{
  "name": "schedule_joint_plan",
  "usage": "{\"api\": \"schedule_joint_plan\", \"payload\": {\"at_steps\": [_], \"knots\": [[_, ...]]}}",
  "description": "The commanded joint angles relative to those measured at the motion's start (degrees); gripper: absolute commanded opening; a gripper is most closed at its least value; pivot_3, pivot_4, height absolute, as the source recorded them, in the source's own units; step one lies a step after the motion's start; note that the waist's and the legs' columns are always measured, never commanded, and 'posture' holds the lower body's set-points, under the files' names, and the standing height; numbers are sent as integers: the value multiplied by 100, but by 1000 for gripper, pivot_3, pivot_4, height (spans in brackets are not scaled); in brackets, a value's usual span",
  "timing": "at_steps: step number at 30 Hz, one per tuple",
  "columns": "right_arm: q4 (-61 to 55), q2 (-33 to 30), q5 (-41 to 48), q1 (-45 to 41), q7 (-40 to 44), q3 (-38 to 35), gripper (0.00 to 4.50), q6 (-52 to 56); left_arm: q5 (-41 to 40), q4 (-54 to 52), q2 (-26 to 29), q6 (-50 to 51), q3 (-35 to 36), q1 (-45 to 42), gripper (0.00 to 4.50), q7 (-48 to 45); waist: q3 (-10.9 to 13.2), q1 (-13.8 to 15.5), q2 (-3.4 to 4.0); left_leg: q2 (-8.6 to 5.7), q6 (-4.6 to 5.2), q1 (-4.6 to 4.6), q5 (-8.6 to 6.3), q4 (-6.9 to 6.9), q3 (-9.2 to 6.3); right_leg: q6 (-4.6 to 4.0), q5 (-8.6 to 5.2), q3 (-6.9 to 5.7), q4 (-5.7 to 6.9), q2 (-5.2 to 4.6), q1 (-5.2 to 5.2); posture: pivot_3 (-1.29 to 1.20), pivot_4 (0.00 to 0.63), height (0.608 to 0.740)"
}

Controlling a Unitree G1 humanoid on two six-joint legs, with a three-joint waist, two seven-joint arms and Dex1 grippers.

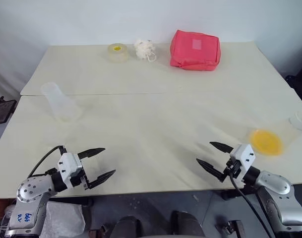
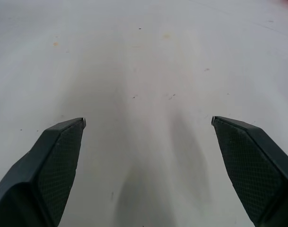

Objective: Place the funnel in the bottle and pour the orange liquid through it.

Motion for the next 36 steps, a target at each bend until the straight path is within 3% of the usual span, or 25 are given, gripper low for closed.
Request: {"api": "schedule_joint_plan", "payload": {"at_steps": [1,3,7,15,21,30,36], "knots": [[-166,33,46,-20,-30,-5,4477,-135,-152,-132,-25,23,-2,-12,4500,-22,0,0,0,0,0,0,0,0,0,0,0,0,0,0,0,0,150,740],[-178,33,44,-31,-34,5,4477,-123,-101,-187,-87,62,11,-25,4500,165,0,2,0,0,0,0,0,0,0,0,0,0,0,0,0,0,150,740],[-184,29,41,-55,-33,24,4477,-112,-514,-441,-5,1074,-9,-42,4500,368,0,1,0,0,0,0,0,3,-1,0,0,1,2,0,2,0,150,740],[-84,29,59,-278,44,143,4477,-77,-327,-673,-163,1240,10,-33,4500,778,0,0,0,1,0,0,0,5,-1,0,0,2,3,0,1,0,150,740],[58,43,169,-652,211,281,4477,-17,-372,-1079,-292,1208,712,276,4500,1509,2,-5,-4,1,-1,0,0,7,-1,0,0,2,2,0,2,0,150,740],[667,157,231,-1824,484,542,4477,83,-1044,-2142,-666,2293,2371,860,4500,3328,7,2,-12,5,-1,-2,0,13,-6,0,0,3,2,-4,4,0,150,740],[621,259,367,-2176,617,666,4477,256,-756,-1941,-485,2919,2518,265,4500,4325,10,39,-17,2,-1,-9,-1,31,-25,0,0,6,7,-8,11,0,150,740]]}}
